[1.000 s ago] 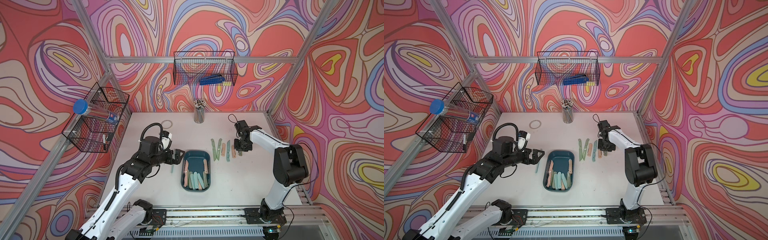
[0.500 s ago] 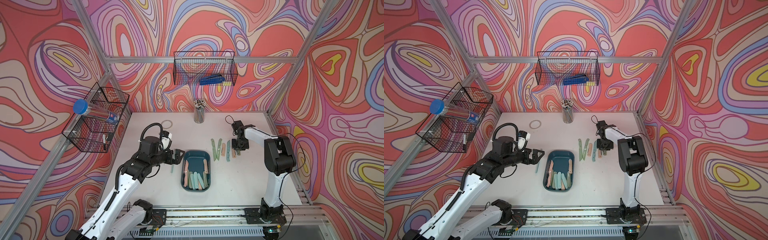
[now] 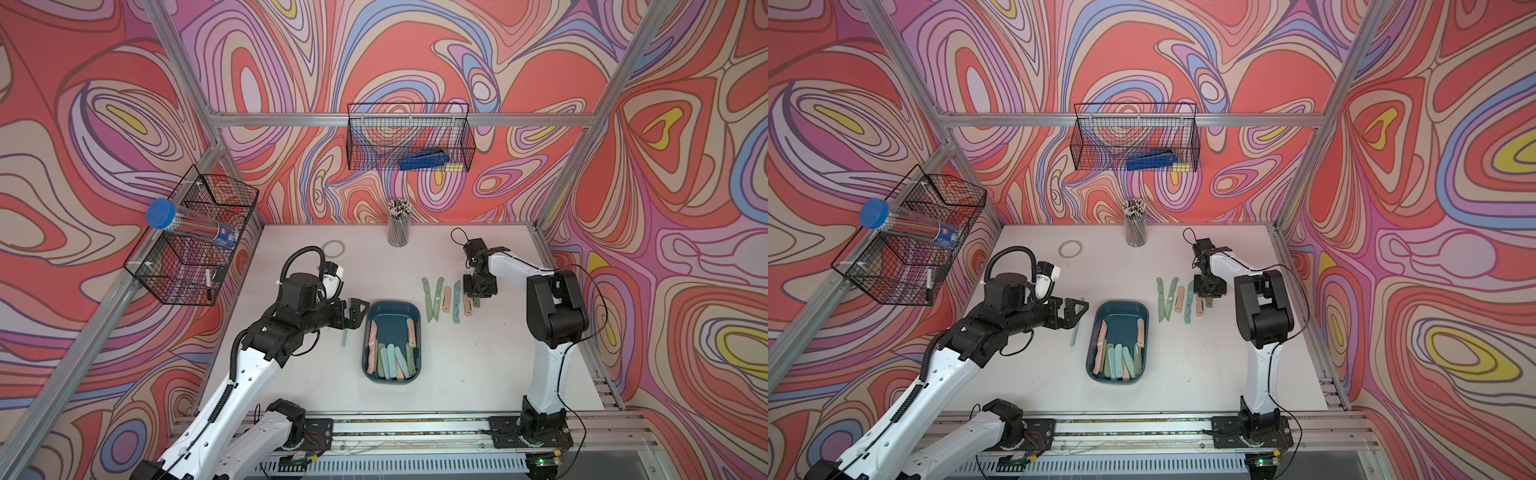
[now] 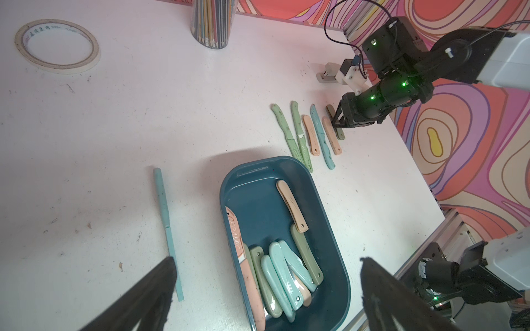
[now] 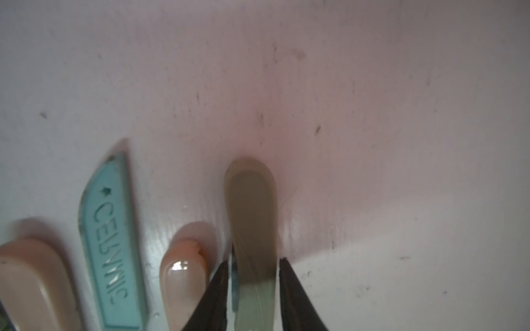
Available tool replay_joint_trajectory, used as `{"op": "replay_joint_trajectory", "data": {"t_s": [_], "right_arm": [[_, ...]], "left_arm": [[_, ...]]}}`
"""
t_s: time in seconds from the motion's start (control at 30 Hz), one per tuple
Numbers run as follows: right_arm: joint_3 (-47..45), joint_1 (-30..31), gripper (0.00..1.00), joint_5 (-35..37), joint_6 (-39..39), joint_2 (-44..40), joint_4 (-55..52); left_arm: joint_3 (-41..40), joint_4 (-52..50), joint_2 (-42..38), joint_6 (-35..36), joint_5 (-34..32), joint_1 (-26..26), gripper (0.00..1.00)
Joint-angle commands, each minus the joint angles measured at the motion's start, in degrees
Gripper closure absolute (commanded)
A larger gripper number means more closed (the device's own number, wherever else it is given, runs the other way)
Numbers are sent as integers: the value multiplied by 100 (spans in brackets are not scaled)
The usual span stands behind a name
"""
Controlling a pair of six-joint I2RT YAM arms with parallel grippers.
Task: Take the fruit knife out of the storage box
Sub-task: Place the fruit knife at the center of the board.
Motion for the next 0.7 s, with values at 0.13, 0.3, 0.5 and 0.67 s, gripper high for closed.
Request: {"op": "replay_joint_trajectory", "data": {"t_s": [0.13, 0.3, 0.5, 0.67], "right_arm": [[-70, -24, 61, -89, 78, -242, -72], [-86, -17, 60, -79, 136, -766, -248], [-553, 176, 59, -197, 364, -1872, -27], [-1020, 507, 58, -219, 588, -2638, 209]], "left_arm": [[50, 30, -45, 14, -70, -14, 0], [70, -18, -31, 14, -145, -13, 0], [77, -112, 59, -42, -350, -95, 0], [159, -301, 451, -461, -911, -589, 0]]}}
